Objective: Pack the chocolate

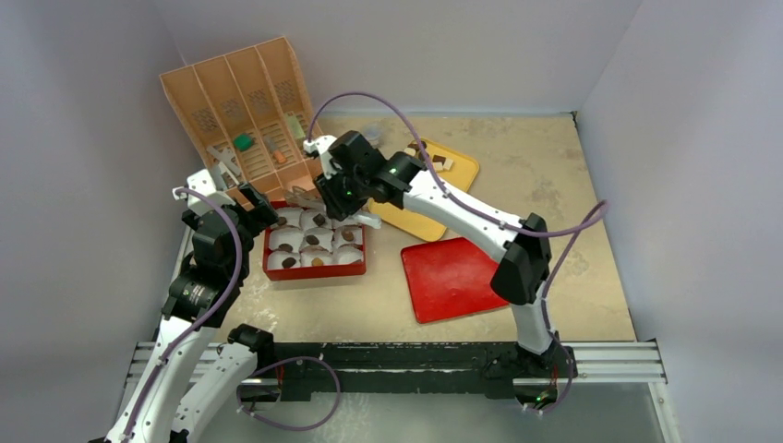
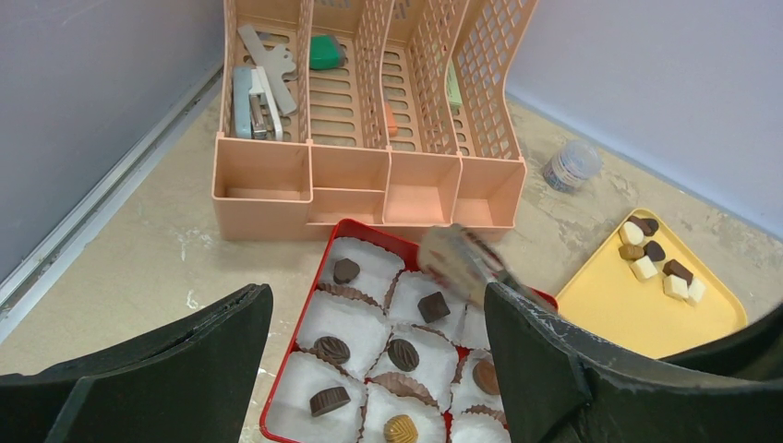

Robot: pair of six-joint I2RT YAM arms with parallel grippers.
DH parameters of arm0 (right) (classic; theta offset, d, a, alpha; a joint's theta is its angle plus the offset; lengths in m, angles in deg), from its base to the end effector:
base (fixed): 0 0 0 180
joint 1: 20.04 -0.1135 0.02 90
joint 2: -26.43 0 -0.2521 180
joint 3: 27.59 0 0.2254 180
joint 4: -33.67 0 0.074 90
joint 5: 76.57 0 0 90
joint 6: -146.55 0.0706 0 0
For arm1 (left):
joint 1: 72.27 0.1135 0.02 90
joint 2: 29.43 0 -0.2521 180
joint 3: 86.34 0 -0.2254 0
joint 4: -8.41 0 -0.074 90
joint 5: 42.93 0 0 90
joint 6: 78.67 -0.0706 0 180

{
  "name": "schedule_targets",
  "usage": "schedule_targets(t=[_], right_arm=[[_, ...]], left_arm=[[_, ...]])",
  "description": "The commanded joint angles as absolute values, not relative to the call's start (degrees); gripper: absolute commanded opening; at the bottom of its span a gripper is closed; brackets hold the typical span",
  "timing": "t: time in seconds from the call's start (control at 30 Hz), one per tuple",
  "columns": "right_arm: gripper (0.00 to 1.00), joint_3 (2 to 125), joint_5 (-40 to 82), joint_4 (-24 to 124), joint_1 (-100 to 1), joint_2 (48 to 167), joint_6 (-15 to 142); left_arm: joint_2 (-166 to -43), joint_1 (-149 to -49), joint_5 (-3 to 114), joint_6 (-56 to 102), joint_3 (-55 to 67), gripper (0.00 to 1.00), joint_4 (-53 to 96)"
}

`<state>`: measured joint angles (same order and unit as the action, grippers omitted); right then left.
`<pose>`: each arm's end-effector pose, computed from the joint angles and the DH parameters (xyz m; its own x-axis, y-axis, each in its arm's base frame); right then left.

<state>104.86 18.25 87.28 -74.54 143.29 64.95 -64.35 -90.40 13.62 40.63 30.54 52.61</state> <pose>0.2650 0.3818 0.3101 -0.4780 -0.4194 -0.7718 -0.7883 0.5924 0.1663 0.1449 -0.0065 0.3277 -0.1091 -0.3939 -0.9126 -0.3409 0.8773 -0.3379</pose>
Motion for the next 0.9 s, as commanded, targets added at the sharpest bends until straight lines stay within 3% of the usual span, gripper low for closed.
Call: schedule_targets(t=[0.0,0.5,0.7,0.87], right_arm=[[0.38,101.3,14.4,83.8,-70.5,136.8,65.6],[0.38,85.8,-1.0,79.4,-52.2,126.8,67.2],[0.39,81.9,-10.6,78.1,-44.5,127.7,69.8],[0.38,80.1,-11.5,76.7,-36.2,131.5,72.2]], left_arm=[[-64.7,-90.6,14.3,39.7,29.2,0.84,50.3],[-65.2,-90.6,15.1,39.6,29.3,0.84,50.2],[-65.3,-90.6,15.3,39.6,29.4,0.84,50.0],[-65.6,-90.6,15.8,39.6,29.3,0.84,49.9]])
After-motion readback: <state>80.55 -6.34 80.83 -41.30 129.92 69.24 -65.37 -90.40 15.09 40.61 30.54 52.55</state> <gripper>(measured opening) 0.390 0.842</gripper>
